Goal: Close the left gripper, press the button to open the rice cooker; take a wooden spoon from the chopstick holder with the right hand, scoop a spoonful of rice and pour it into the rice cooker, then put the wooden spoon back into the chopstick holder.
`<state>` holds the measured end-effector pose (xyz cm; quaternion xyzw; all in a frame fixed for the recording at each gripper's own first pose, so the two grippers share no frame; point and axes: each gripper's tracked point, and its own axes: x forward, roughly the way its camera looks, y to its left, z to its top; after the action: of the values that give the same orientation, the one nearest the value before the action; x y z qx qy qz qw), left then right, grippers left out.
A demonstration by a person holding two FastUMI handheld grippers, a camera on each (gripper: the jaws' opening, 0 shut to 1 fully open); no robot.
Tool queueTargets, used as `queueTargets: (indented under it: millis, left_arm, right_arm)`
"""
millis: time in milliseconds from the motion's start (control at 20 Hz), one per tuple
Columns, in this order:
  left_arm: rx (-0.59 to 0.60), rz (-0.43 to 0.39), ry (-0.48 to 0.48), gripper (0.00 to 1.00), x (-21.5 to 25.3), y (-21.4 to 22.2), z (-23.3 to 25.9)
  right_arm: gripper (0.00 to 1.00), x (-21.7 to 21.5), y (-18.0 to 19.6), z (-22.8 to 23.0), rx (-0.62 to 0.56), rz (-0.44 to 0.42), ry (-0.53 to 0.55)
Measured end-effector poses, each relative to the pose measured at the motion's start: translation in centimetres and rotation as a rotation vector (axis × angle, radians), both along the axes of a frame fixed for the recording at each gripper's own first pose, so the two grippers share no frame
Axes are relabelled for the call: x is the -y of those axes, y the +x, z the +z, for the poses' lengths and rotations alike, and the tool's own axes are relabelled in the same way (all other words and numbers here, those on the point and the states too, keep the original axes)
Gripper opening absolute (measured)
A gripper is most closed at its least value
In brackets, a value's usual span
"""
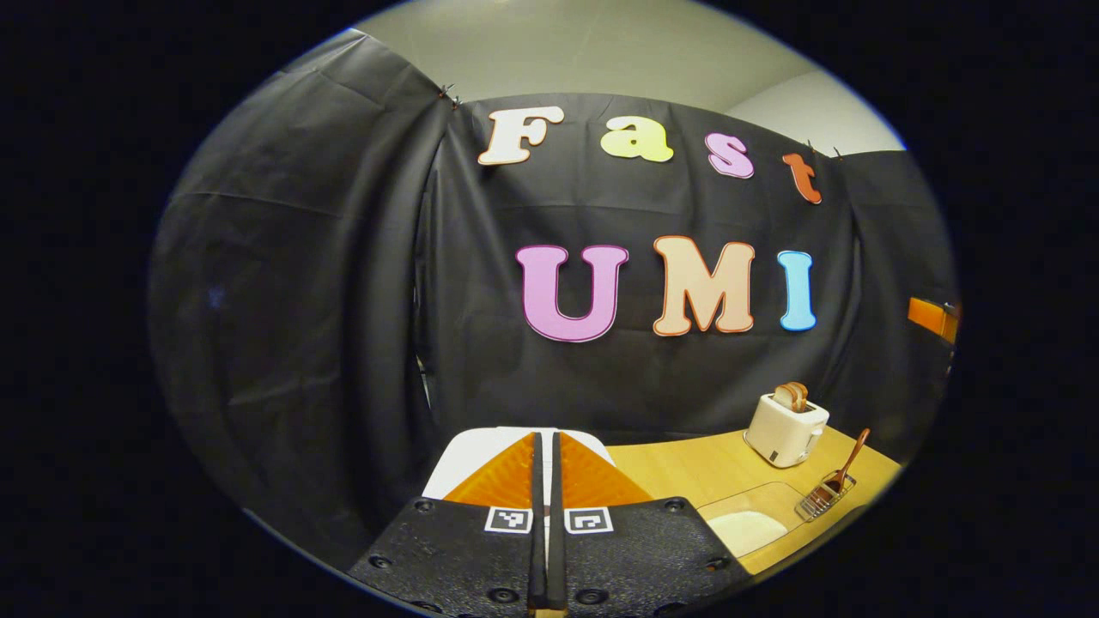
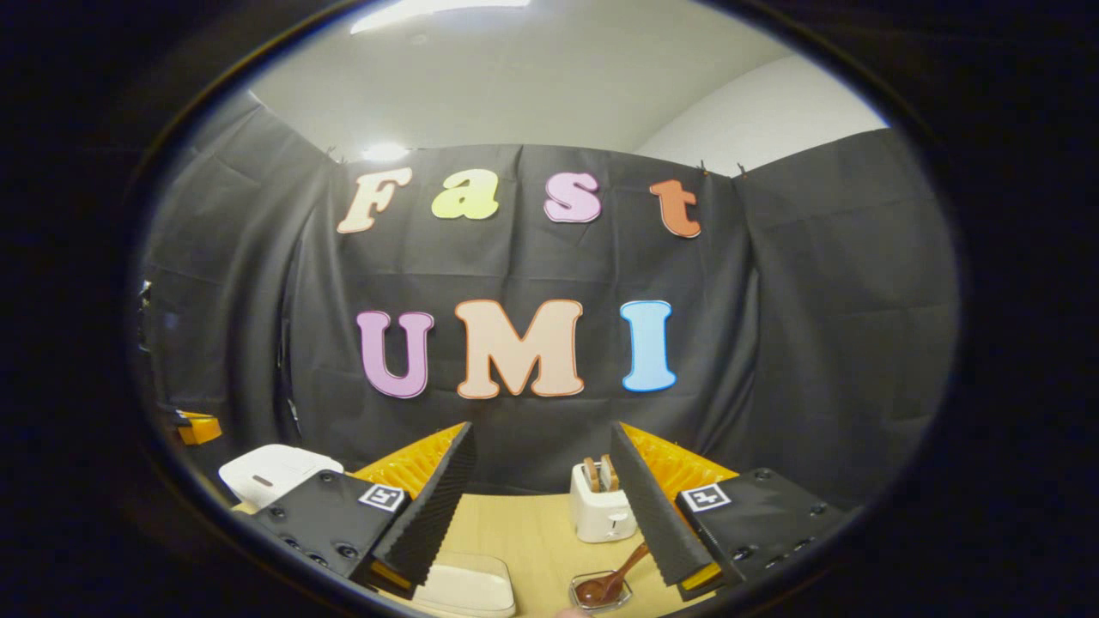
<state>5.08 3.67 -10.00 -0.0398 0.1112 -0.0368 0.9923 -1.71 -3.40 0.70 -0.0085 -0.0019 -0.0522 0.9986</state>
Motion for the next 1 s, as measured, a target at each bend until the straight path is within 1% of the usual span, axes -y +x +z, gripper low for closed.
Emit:
queueTargets:
  millis: [150, 550, 700, 850, 1000]
  left_arm:
    - [-0.055, -0.015, -0.019, 0.0, -0.3, 0.6, -2.5]
    - [-0.183, -0.047, -0.005, 0.0, -0.3, 1.9, -8.5]
    - [-0.22, -0.054, -0.004, 0.0, -0.3, 2.1, -9.8]
    - [-0.252, -0.056, 0.001, 0.0, -0.3, 2.0, -11.6]
    - [-0.27, -0.062, 0.011, 0.0, -0.2, 2.0, -12.4]
  right_arm:
    - [1.0, 0.2, -0.1, 0.0, -0.007, -0.013, -0.018]
    - [1.0, 0.9, -0.4, -0.3, -0.023, -0.041, -0.036]
    - [1.0, 1.2, -0.4, -0.8, -0.031, -0.048, -0.045]
    - [0.98, 1.5, -0.2, -1.1, -0.039, -0.052, -0.04]
    - [0.96, 1.9, -0.1, -1.0, -0.033, -0.064, -0.043]
